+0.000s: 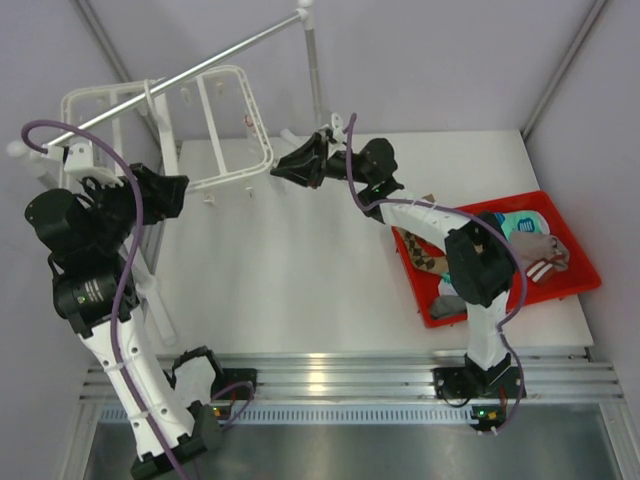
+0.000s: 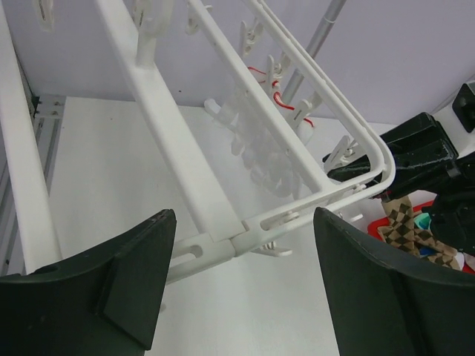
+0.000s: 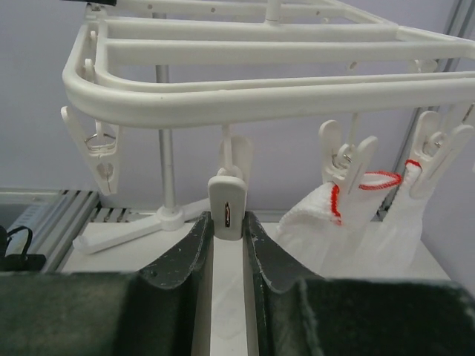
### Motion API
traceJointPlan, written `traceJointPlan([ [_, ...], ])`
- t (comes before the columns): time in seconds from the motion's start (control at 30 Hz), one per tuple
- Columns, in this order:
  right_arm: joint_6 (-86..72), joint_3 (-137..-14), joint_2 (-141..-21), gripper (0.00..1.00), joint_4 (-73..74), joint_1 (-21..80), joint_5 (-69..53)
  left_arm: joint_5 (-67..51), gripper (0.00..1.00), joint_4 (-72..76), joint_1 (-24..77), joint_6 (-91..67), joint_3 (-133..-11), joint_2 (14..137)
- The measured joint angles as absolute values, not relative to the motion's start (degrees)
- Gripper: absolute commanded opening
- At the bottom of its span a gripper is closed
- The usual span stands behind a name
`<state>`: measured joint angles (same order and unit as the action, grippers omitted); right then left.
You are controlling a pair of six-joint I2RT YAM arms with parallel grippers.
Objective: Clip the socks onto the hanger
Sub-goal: Open the clamp at the hanger.
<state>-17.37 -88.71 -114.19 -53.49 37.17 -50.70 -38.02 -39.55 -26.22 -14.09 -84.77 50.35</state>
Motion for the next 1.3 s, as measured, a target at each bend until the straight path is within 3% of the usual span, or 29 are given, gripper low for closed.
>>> traceJointPlan([
  [0.8,-16.1,-82.8,-105.2,0.00,-47.0,28.6,-54.3,-29.8,0.78,-55.8,-26.2,-15.3,-95.5,51.3],
  [1.1,-11.3,-82.8,-103.2,0.00,-40.0,27.7,-58.6,-39.0,0.77,-55.7,-26.2,-13.7,-95.9,53.6],
  [1.3,0.2,-84.5,-101.2,0.00,-28.3,30.9,-64.7,-45.4,0.77,-58.7,-26.2,-10.3,-102.7,59.2],
])
